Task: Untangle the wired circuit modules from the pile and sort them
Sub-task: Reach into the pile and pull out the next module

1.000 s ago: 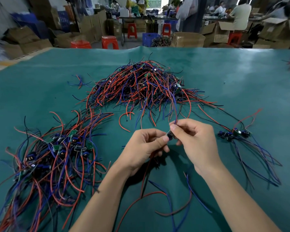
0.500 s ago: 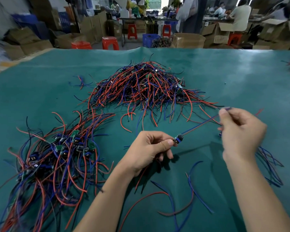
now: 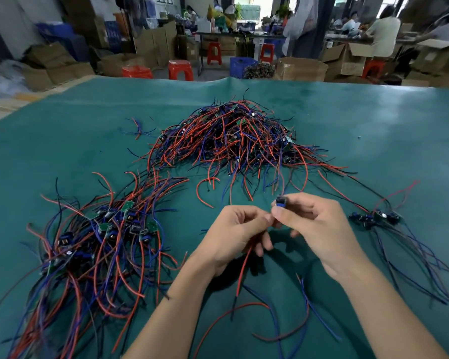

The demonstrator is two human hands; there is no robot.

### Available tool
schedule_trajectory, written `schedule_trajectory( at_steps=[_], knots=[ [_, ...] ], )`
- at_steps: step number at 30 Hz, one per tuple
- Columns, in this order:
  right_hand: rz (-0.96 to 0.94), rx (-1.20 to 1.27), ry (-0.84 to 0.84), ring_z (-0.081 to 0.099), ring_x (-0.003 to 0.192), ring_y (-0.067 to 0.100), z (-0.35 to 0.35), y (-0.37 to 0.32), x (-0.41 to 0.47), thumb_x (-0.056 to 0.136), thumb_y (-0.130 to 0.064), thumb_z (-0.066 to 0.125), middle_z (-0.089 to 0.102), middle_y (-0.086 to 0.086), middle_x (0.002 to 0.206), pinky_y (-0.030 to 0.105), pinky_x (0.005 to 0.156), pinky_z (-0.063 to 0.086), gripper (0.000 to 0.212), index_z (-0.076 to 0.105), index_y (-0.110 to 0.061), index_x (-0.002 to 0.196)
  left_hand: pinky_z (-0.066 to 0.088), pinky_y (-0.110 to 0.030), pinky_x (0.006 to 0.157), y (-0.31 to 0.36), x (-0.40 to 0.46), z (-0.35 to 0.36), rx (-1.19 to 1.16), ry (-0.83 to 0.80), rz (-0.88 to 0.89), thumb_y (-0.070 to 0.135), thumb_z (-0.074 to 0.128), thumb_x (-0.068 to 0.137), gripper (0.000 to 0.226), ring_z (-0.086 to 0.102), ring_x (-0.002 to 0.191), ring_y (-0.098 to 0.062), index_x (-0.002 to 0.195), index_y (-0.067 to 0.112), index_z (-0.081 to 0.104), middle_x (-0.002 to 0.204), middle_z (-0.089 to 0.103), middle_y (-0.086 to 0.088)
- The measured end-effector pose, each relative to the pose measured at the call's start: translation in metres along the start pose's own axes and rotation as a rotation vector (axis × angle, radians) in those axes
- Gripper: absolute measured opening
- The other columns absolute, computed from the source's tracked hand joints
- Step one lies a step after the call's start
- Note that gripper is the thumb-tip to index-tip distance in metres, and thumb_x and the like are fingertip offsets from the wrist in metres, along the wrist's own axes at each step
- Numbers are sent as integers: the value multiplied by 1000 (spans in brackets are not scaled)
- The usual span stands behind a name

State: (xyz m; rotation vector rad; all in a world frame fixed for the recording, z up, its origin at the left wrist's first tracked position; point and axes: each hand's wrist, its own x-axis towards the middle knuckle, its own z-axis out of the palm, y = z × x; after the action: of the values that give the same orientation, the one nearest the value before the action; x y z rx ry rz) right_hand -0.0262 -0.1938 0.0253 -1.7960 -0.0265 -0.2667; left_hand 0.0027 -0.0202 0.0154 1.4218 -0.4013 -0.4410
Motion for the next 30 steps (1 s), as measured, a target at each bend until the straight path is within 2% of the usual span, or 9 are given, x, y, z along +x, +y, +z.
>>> schedule_trajectory(
  at_steps=[6,11,14,17,19,21,24,27,30],
  knots=[
    [-128,196,337,56,62,6,-10,-8,8,78,-25,77,73,-9,75,19,56,47,12,81,-34,84,34,-18,43,2,0,3,41,-79,-6,21,59,95,21,48,40,-10,81,16,74,53,62,-3],
    [-424,29,523,59,68,10,-6,-56,19,87,-30,74,71,-17,76,47,67,54,11,75,-41,87,33,-20,48,7,-4,3,-19,-123,-1,21,60,95,20,54,51,-9,80,16,73,69,71,-4],
    [-528,160,432,62,65,11,12,-109,33,84,-25,77,73,-10,75,35,59,53,6,78,-30,87,39,-18,51,6,-2,4,20,-62,-8,12,56,100,26,58,53,-8,79,16,72,70,72,-1],
    [-380,225,67,62,59,8,54,-150,45,82,-13,78,74,0,71,22,51,50,6,79,-19,82,43,-17,51,5,-2,6,-14,-39,-9,10,54,100,31,59,55,-8,76,18,71,71,72,-1],
    [-285,123,-121,61,57,10,88,-160,55,86,-14,78,74,10,72,28,50,51,6,78,-11,80,43,-17,51,6,-2,7,-41,-18,6,10,56,95,33,58,53,-6,67,20,71,65,70,2],
    [-279,-104,-306,64,62,20,118,-160,62,90,-28,76,73,23,85,44,55,57,26,76,-2,87,43,-20,53,8,-2,9,-69,11,15,12,54,83,26,59,52,-5,64,20,70,63,69,3],
    [-124,-369,-677,72,80,29,136,-140,71,94,-51,67,74,14,95,36,55,59,46,75,-6,91,43,-19,52,7,-1,8,-81,30,3,9,54,86,24,58,53,-7,68,16,68,64,69,2],
    [-66,-705,-594,73,75,22,112,-103,95,94,-56,64,74,13,83,32,60,59,54,70,-7,72,44,-18,54,6,2,6,-92,44,-31,7,51,99,24,60,59,-12,81,7,67,73,70,-5],
    [28,-952,-185,72,92,29,62,-60,124,87,-35,69,76,9,92,30,81,56,19,75,-17,83,45,-17,55,5,2,7,-95,55,-39,9,51,101,21,60,60,-12,89,4,67,78,70,-11]
  ],
)
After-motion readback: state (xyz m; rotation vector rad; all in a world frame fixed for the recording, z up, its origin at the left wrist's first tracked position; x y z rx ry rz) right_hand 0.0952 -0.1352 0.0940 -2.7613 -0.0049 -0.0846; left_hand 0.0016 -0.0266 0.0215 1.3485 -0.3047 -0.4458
